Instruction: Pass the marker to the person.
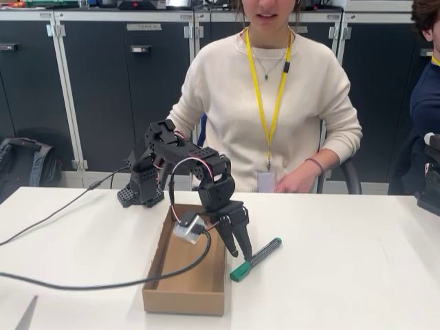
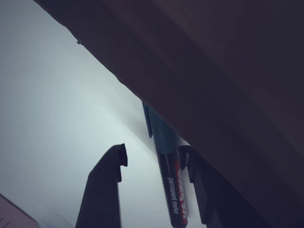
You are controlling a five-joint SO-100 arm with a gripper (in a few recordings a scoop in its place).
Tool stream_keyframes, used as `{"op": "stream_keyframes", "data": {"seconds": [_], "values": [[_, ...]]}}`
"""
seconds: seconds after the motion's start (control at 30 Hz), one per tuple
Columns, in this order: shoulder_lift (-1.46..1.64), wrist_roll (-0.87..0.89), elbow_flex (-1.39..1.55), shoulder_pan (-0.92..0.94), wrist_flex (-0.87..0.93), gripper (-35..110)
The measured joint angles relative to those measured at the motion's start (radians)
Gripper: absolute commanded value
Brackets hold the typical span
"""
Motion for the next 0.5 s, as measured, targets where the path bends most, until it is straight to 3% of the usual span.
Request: {"op": "stream_keyframes", "data": {"seconds": [0.5], "values": [[-0.084, 0.014, -0.043, 0.034, -0.037, 24]]}}
